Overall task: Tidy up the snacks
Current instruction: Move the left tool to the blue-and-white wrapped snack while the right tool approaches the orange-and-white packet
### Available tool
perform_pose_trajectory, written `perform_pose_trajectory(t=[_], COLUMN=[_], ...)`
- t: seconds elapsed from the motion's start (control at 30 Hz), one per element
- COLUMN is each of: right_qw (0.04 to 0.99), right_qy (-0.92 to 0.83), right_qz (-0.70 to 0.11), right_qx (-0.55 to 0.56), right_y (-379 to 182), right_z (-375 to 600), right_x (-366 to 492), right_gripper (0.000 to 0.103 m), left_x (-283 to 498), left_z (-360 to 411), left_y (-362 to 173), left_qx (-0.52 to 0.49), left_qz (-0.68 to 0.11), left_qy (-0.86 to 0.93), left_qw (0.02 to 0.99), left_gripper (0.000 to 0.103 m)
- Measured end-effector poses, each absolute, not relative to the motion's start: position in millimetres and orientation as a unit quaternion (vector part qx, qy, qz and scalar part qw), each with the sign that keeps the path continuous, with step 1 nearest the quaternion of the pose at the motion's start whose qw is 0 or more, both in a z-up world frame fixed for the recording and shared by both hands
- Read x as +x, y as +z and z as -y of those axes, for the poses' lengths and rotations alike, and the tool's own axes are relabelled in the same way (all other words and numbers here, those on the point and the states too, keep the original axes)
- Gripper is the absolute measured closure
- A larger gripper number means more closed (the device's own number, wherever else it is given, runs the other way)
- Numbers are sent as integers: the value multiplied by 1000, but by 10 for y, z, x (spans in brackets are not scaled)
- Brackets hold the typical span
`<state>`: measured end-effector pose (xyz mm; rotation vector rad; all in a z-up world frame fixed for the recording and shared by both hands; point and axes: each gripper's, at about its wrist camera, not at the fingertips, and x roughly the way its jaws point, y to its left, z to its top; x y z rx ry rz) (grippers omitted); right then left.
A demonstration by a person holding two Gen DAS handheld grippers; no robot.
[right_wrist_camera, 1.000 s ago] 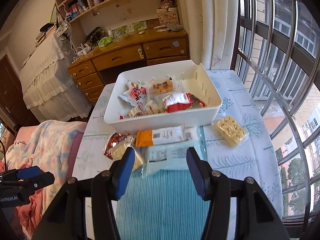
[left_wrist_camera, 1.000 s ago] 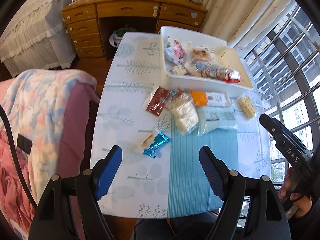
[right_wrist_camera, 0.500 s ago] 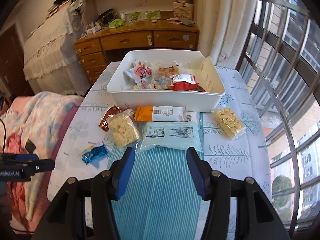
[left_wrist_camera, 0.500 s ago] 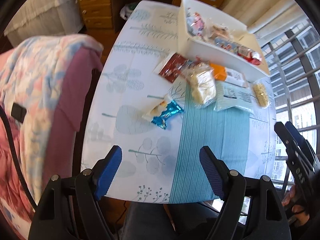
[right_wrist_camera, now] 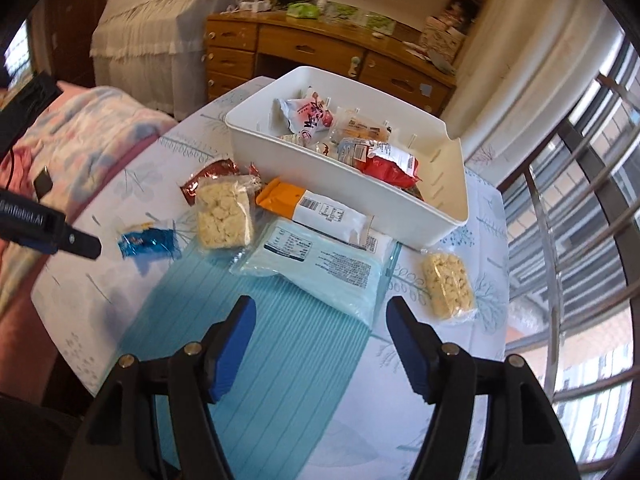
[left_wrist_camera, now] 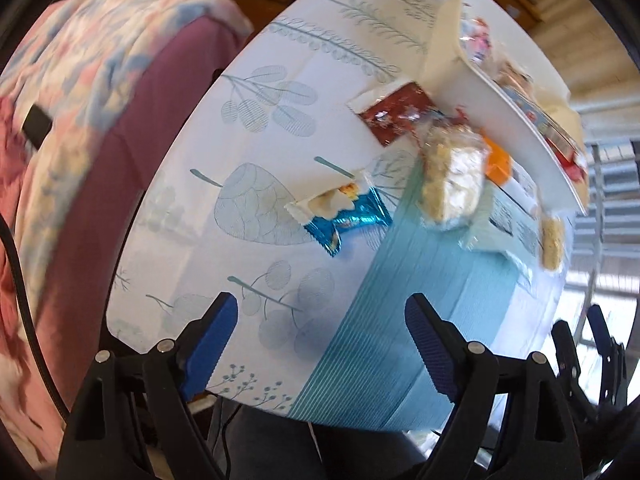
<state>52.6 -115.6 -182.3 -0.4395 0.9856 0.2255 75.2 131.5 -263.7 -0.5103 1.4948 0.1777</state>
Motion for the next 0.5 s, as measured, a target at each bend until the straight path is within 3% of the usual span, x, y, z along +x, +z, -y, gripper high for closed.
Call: perform_pose_trajectory(t=[0.5], right_qw=[839], right_qy=[219], right_qz=[-425], right_qx=[-259], right_y=[-2212], right_z=[1231], right_x=[1055], right_gripper=[35], left_x=[1047], left_z=[-1271], left_y=[-3175], left_qx=[-333], left_qz=[-648], left_qy=[169], left_qw=[664], left_gripper=[18])
